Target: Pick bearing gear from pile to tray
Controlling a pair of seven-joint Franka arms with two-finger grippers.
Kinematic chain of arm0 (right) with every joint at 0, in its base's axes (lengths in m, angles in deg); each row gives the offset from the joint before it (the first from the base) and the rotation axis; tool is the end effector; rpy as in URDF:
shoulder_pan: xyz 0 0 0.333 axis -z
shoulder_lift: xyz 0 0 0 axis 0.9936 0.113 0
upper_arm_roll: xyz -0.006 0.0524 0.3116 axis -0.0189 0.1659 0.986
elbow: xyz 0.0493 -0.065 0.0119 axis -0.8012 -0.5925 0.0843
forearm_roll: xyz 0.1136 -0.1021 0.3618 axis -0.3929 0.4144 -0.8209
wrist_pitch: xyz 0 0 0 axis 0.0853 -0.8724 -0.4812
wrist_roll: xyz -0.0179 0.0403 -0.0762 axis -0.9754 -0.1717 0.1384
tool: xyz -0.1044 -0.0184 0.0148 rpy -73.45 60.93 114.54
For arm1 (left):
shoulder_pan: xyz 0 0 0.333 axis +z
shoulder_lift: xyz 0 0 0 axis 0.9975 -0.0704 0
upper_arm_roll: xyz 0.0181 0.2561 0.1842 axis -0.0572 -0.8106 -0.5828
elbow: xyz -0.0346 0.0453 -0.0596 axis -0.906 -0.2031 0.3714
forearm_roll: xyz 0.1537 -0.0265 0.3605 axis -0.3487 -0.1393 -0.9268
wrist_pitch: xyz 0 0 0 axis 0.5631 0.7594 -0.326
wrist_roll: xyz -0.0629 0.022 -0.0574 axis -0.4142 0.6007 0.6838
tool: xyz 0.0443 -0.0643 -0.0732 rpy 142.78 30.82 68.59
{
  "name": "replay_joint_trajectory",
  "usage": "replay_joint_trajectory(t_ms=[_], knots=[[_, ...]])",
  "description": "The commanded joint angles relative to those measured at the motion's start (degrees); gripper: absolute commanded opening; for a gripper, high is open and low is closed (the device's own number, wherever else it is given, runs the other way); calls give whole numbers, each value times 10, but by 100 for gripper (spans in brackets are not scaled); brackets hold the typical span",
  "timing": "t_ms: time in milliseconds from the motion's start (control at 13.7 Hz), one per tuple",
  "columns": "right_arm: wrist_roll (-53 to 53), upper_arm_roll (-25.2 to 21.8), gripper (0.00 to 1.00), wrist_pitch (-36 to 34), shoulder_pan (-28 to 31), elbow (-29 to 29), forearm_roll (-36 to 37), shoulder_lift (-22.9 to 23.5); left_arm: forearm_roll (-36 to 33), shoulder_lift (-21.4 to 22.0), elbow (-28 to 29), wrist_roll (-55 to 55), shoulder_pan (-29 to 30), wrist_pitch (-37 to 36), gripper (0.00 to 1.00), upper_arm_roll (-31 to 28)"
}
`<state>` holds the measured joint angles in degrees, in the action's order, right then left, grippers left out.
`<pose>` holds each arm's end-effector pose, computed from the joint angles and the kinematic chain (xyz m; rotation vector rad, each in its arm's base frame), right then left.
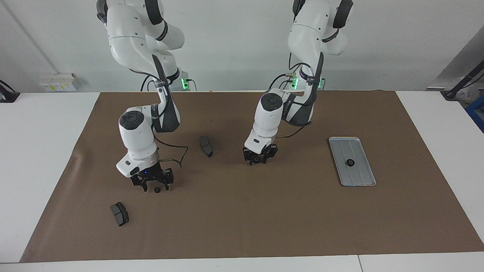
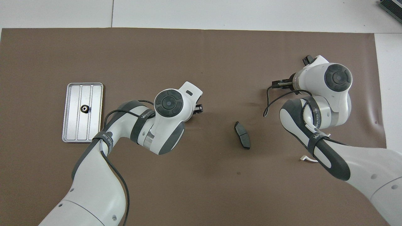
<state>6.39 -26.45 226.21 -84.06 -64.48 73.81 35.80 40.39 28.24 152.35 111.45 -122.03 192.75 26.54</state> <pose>0.6583 0.0501 0.2940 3.0834 0.0690 0.3929 0.5359 -0.3820 0.2967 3.0442 0.1470 0.1267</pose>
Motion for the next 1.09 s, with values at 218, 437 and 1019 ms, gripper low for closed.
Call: replay_joint_trajectory(t_ms=[218,437,1019], knots=[[-6,9,71,31,14,1,-4,13,-12,6,12,5,-16,5,27,-9],[0,9,45,30,11,0,-4,14,-13,8,-1,2,-8,-32,20,-10],[32,15,0,4,2,0,-4,-9,-10,27,-74,-151,163,-175,20,-10]])
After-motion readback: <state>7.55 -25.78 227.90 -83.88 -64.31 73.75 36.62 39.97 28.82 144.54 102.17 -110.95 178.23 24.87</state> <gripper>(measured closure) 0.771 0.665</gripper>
